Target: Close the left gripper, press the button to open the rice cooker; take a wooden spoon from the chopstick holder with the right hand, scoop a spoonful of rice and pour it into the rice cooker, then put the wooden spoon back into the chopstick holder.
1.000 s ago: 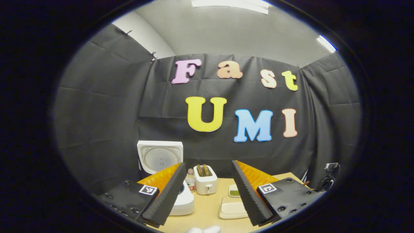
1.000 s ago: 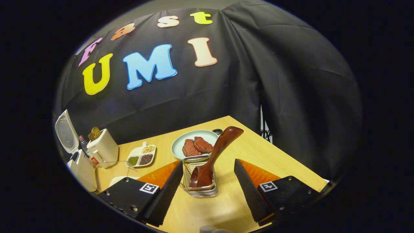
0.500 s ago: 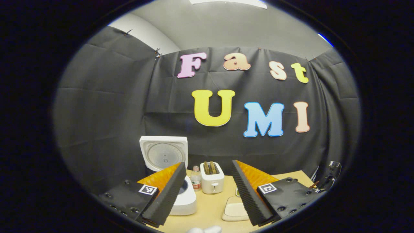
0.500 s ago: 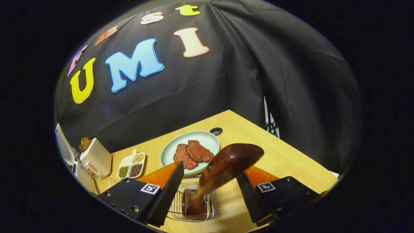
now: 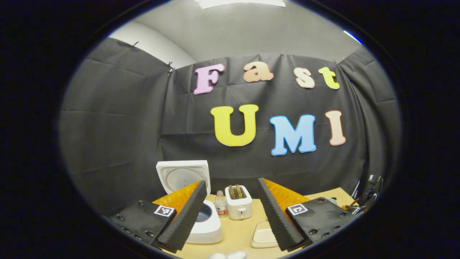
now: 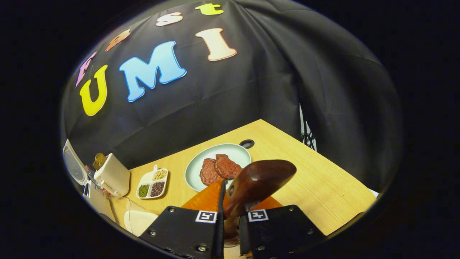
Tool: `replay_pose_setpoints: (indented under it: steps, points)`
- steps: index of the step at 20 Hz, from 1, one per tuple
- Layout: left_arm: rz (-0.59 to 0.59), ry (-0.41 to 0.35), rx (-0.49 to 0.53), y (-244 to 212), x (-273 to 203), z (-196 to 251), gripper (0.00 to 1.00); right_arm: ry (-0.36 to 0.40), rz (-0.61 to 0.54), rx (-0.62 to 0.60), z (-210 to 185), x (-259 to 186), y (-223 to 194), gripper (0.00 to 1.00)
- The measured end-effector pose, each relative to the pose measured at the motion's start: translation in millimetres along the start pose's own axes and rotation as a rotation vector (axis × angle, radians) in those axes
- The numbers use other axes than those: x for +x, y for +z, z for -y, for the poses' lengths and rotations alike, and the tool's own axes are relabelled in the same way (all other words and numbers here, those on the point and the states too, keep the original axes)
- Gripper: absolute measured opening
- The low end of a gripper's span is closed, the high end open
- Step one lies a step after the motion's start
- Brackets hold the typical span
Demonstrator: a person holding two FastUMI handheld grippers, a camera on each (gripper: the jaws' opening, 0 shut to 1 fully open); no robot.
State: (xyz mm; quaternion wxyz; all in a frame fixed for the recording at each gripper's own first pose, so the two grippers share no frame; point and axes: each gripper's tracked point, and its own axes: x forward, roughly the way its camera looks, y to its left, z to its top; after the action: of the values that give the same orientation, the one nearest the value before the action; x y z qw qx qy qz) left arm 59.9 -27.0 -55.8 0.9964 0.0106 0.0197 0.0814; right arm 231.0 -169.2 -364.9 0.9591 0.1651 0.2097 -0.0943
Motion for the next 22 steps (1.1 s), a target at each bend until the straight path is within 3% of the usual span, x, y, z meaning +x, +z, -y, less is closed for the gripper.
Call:
replay_pose_setpoints:
  steps: [6,7,10,11,14,16,17,22]
  points:
    - [-0.021,0.001,-0.01,-16,-3,-14,1.0,-0.009,0.026,-0.083,-10,-11,15,0.14]
    - [-0.025,0.003,-0.011,-19,-3,-19,1.0,-0.007,0.039,-0.11,-18,-18,22,0.09]
    - [-0.025,0.011,-0.022,-23,-6,-39,1.0,-0.008,0.102,-0.179,-36,-40,58,0.09]
    - [-0.024,0.014,-0.025,-24,-7,-46,1.0,-0.001,0.123,-0.201,-44,-51,73,0.13]
    - [-0.01,0.035,-0.008,-28,-11,-70,1.0,0.048,0.175,-0.246,-95,-84,116,0.09]
    - [-0.007,0.043,0.004,-33,-14,-81,1.0,0.096,0.211,-0.292,-136,-107,135,0.09]
    - [-0.008,0.042,0.004,-37,-15,-86,0.96,0.12,0.234,-0.318,-158,-116,139,0.13]
    - [-0.027,0.045,0.01,-59,-23,-105,0.96,0.239,0.204,-0.41,-254,-131,92,0.13]
